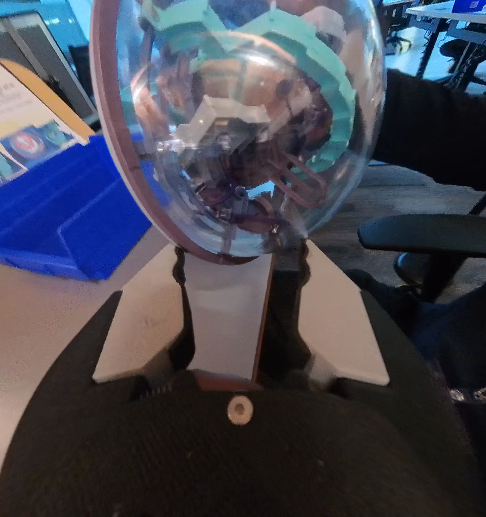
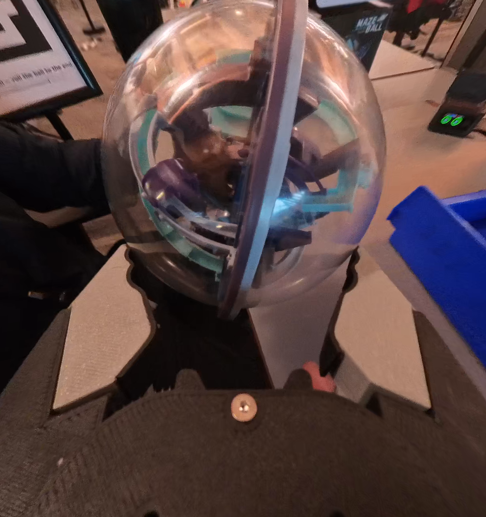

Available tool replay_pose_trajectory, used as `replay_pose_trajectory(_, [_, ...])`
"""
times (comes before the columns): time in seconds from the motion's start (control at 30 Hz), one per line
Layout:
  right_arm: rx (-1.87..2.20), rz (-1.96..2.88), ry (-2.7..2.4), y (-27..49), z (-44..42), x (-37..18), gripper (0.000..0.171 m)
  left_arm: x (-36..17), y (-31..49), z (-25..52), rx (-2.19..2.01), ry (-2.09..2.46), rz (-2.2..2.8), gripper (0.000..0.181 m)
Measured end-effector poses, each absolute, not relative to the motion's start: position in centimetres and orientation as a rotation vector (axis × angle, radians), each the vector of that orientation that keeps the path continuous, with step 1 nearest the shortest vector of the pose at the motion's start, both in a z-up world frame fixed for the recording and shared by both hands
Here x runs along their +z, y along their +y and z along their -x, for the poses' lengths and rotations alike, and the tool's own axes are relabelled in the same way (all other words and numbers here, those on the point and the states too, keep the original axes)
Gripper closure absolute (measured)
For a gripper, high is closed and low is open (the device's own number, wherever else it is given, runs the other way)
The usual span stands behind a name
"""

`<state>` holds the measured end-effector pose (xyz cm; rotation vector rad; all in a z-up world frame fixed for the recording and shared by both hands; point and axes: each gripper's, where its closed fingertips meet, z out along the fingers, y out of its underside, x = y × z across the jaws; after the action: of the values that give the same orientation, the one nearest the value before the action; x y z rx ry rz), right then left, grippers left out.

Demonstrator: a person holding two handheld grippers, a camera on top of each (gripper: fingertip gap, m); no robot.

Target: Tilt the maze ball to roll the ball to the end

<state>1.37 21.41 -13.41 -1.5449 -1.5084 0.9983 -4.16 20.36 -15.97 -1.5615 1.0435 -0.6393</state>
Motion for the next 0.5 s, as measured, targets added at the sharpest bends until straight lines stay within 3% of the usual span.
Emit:
replay_pose_trajectory(0.17, [1.152,1.608,-1.453,21.6,0.0,-18.1,0.028,-20.2,20.2,5.6,-0.67,1.052,1.708,0.101])
replay_pose_trajectory(0.5, [1.314,1.659,-1.423,22.8,2.0,-22.3,0.027,-23.5,21.2,7.7,-0.672,1.028,1.841,0.1])
